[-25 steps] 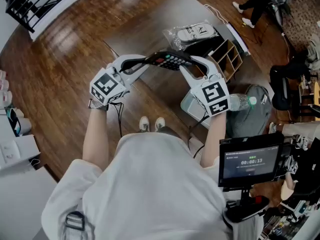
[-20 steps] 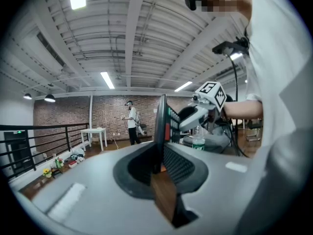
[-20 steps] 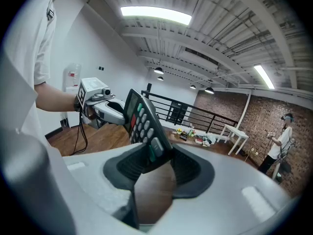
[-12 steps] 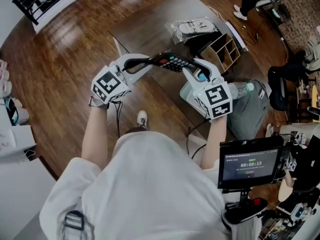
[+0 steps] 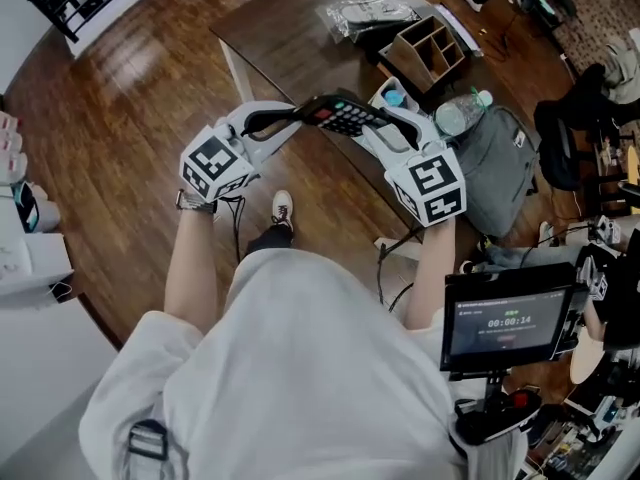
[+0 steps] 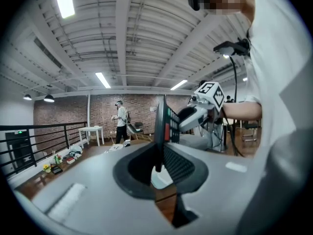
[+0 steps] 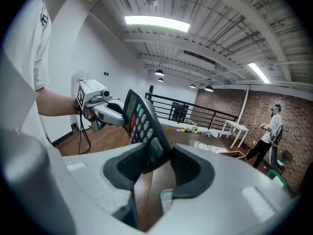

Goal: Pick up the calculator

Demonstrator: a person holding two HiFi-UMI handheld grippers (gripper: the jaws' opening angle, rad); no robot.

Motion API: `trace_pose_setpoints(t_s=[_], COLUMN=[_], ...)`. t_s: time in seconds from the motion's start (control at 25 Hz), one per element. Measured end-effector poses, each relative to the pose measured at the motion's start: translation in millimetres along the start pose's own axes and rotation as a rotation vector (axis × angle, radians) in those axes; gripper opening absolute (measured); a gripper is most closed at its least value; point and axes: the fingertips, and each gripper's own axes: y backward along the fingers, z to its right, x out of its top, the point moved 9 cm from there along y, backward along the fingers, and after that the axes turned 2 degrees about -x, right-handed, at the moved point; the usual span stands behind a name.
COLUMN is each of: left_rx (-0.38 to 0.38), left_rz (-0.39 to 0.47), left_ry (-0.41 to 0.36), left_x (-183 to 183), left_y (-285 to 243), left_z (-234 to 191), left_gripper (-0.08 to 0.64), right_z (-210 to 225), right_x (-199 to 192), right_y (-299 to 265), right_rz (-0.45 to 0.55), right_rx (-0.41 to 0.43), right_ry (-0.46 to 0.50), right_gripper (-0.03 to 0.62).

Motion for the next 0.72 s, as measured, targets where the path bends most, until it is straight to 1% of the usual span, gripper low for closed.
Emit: trace_pose_setpoints(t_s=[0.16,0.36,0.48,0.72], left_rx=[0.013,0.014,0.009,0.02], left_rz=[0.002,0.01,0.006,-0.014], left_ry=[0.0,0.004,0.015,-0.003], left_x=[1.3,3.9,9.5,17.3], left_y=[20.0,41.5,57.4,65.4], left_z=[47.4,121.3,165.0,219.4], left_gripper=[0.052,0.052,0.051,0.051], right_z=[-33.5,-78.0,-105.6,-132.3], right_x=[-5.7,-21.5,-27.5,-43.4], right_y=[35.2,94.7,131.3,175.9], right_rz=[0.005,0.01,0.009,0.016], right_rx=[0.009,0.029,0.044,0.049], right_ry=[0.004,0.033,0.016,0.006], right_gripper=[0.152,0.15,0.149,0.147])
